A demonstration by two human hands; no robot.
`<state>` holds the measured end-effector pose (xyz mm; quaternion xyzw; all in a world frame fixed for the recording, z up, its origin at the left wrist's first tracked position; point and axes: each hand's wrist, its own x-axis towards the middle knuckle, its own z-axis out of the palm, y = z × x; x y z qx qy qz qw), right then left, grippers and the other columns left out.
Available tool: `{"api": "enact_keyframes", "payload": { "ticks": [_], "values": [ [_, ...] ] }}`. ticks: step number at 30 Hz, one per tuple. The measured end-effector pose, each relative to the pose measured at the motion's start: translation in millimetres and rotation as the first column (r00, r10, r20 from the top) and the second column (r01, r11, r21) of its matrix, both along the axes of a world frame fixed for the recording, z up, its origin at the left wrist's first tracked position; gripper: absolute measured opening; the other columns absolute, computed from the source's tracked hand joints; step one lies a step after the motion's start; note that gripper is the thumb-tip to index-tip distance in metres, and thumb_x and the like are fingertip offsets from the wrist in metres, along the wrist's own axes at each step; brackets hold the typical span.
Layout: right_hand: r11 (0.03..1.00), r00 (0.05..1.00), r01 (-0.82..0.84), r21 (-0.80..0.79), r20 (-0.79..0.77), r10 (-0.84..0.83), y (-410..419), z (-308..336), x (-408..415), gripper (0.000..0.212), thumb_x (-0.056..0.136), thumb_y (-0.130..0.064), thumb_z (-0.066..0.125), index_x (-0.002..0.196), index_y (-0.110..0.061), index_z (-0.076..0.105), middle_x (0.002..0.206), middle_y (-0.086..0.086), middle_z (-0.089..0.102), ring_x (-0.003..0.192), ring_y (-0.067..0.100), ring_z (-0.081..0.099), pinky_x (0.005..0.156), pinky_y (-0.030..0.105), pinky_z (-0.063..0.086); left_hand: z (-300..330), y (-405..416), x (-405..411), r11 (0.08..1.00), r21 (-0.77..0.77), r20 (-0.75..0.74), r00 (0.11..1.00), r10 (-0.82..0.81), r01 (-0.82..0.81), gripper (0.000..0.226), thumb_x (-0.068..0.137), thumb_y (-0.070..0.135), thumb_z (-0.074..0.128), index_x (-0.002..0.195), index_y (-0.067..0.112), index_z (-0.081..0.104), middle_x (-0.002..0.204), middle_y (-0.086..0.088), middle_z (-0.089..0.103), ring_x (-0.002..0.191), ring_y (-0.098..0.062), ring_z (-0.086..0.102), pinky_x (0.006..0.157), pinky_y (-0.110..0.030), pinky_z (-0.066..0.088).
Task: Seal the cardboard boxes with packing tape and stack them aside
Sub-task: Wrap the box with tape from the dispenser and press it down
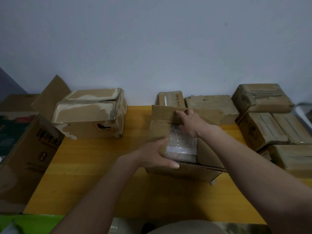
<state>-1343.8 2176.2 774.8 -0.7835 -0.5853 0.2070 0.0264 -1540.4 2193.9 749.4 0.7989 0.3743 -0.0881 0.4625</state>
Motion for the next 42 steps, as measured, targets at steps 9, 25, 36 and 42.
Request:
{"api": "enact_keyframes", "payload": {
  "ticks": [9,25,36,42],
  "values": [
    [0.994,1.0,0.007,0.111,-0.031,-0.003,-31.9,4.0,0.5,0.024,0.095,-0.029,0.053,0.115,-0.018,0.061,0.116,0.005,0.061,0.103,0.022,0.058,0.09,0.038,0.051,5.0,26.3,33.9,0.887,0.458,-0.353,0.928,0.119,0.061,0.053,0.074,0.066,0.069,0.104,0.024,0.059,0.101,0.004,0.059,0.091,-0.016,0.054,0.071,-0.03,0.044],
    [0.94,0.948,0.319,0.12,-0.02,-0.319,-70.0,-49.4,36.3,0.04,0.098,-0.047,0.038,0.135,-0.035,0.048,0.153,0.008,0.022,0.139,0.034,0.018,0.112,0.051,0.024,-55.1,5.8,26.1,0.904,0.404,-0.333,0.943,0.0,0.143,0.135,0.055,0.081,0.07,0.147,0.046,-0.023,0.145,-0.002,-0.051,0.134,-0.034,-0.043,0.113,-0.06,-0.012],
    [0.912,0.911,0.406,0.063,-0.103,-0.399,-52.1,-70.6,54.4,0.069,0.088,-0.042,0.06,0.146,-0.032,0.023,0.158,0.004,0.008,0.143,0.036,0.008,0.112,0.054,0.024,-60.2,-12.1,20.7,0.835,0.511,-0.427,0.903,0.039,0.205,0.121,0.066,0.093,0.038,0.148,0.031,-0.026,0.147,-0.015,-0.045,0.136,-0.036,-0.04,0.116,-0.053,-0.017],
    [0.924,0.916,0.38,0.037,-0.156,-0.37,-51.2,-69.0,59.5,0.072,0.085,-0.045,0.065,0.144,-0.027,0.028,0.149,0.008,0.016,0.136,0.039,0.017,0.111,0.048,0.025,-67.2,-23.5,42.8,0.749,0.598,-0.415,0.91,-0.014,0.284,0.128,0.068,0.094,0.027,0.149,0.008,-0.024,0.153,-0.013,-0.036,0.141,-0.028,-0.034,0.119,-0.047,-0.012]
  ]
}}
